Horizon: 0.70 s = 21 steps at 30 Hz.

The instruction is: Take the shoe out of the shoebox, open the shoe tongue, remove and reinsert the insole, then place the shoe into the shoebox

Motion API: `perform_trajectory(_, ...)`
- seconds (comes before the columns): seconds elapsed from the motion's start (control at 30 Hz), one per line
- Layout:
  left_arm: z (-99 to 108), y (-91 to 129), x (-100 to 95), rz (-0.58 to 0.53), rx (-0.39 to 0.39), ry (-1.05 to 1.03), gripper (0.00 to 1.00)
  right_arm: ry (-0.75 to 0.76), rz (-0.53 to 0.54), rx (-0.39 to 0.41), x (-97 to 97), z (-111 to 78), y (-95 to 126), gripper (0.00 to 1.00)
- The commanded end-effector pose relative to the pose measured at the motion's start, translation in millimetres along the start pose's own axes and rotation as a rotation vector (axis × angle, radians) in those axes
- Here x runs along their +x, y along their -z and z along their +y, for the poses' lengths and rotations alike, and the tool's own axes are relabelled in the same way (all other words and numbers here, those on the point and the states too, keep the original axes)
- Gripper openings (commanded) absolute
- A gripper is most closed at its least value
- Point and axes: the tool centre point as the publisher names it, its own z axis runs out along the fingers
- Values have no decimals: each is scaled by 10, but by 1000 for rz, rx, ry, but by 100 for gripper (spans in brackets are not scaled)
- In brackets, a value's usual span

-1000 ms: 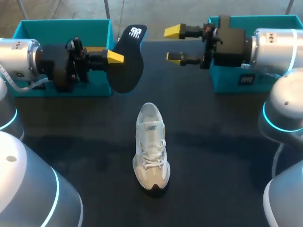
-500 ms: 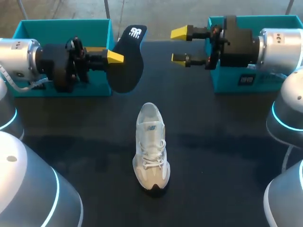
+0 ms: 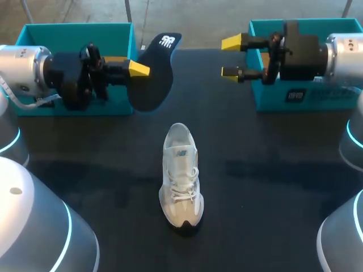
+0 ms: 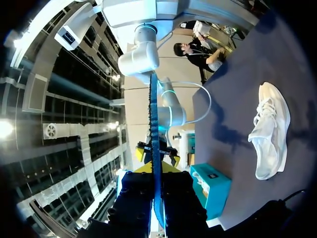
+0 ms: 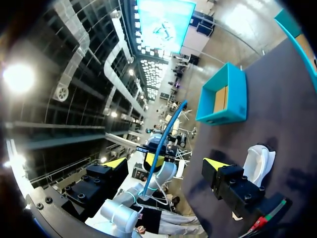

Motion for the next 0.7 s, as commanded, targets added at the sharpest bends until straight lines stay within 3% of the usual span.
perform_trajectory(0.03, 2, -7, 1, -8, -5, 15, 0, -1, -22, 2, 9, 7, 20, 100)
perform_trajectory(0.27, -39, -43, -52, -93, -3, 236, 0, -1, -22, 2, 9, 7, 20, 100)
perform_trajectory(0.53, 55, -3, 18, -65, -10, 587, 0, -1, -22, 2, 9, 7, 20, 100)
perform_trajectory(0.7, 71, 19, 53, -25, 27, 783, 0, -1, -22, 2, 9, 7, 20, 100)
